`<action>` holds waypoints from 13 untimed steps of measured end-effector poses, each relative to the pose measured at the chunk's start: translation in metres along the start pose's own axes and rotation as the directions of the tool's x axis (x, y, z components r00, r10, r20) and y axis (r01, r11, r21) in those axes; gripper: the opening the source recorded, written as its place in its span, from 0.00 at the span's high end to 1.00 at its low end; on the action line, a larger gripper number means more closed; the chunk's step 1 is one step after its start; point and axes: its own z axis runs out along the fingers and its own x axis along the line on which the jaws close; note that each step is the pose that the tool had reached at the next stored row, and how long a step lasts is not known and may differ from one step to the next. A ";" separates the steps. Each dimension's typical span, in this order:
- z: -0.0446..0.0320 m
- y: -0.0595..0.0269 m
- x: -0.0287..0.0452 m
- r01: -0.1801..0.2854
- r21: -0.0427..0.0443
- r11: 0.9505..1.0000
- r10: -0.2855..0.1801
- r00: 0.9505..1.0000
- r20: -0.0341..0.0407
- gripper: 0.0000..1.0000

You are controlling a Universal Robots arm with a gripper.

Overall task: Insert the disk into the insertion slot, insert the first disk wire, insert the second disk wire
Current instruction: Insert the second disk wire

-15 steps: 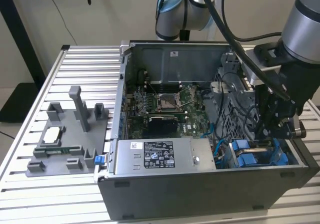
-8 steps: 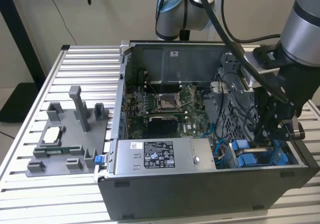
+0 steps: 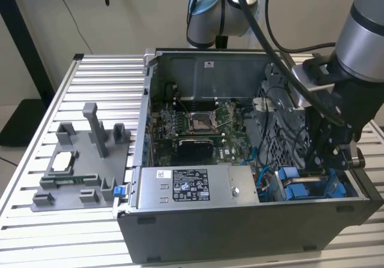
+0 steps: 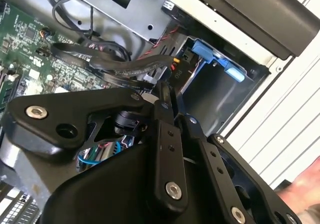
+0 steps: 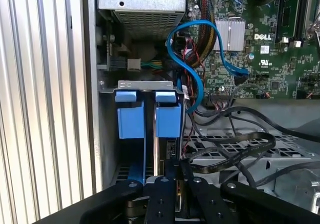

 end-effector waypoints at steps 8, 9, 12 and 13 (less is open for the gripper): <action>0.0035 0.0004 0.0002 0.000 0.005 1.000 0.000 1.000 0.000 1.00; 0.0041 0.0005 0.0003 0.000 0.005 1.000 0.000 1.000 0.000 1.00; 0.0063 0.0008 0.0004 0.000 0.005 1.000 0.000 1.000 -0.001 1.00; 0.0065 0.0009 0.0004 0.000 0.006 1.000 0.000 1.000 -0.001 1.00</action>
